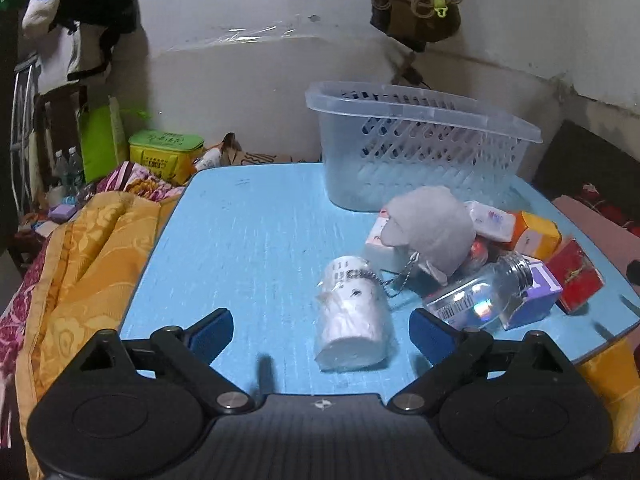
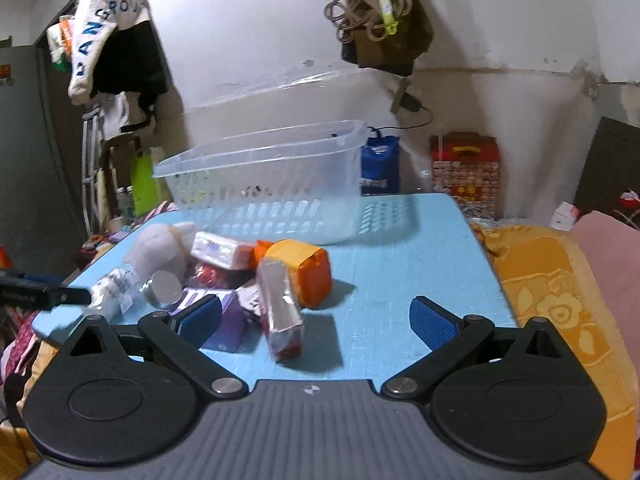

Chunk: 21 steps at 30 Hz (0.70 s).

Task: Organize objects
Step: 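Grasp the wrapped white pill bottle with left gripper while right grasps the foil-wrapped bar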

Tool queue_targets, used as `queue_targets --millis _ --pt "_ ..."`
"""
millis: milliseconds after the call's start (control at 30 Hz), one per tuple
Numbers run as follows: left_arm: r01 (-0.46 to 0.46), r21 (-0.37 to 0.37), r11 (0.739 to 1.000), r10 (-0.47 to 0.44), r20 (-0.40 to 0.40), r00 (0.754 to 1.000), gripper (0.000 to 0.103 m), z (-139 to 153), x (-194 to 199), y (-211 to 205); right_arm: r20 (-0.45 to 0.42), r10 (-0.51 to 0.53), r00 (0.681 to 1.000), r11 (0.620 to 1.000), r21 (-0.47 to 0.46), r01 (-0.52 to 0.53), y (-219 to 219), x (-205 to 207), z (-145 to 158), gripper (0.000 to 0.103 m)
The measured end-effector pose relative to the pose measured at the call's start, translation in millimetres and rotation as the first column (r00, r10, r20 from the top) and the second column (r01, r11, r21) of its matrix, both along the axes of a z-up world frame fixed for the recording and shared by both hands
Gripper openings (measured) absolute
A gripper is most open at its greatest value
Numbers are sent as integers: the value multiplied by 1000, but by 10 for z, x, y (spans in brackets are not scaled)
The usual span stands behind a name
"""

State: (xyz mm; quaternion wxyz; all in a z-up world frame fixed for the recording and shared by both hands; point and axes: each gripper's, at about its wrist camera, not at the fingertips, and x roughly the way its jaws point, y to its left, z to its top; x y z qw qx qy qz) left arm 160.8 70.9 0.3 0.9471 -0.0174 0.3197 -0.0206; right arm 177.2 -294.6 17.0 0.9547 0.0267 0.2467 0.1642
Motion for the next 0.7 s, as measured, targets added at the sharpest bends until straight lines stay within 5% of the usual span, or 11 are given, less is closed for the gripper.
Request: queue_targets --millis 133,233,400,600,700 --pt "-7 -49 999 8 20 1000 96 72 33 -36 -13 28 1000 999 -18 -29 70 89 34 91" --pt "-4 14 1000 4 21 1000 96 50 81 -120 -25 40 999 998 -52 -41 164 203 25 89" --pt "-17 71 997 22 -68 997 81 -125 246 -143 -112 50 992 997 -58 -57 199 390 -68 61" --pt "-4 122 992 14 -85 996 80 -207 305 -182 -125 72 990 995 -59 -80 202 376 -119 52" --pt "4 132 991 5 -66 998 78 -224 354 -192 -142 92 986 992 -75 -103 276 389 -131 35"
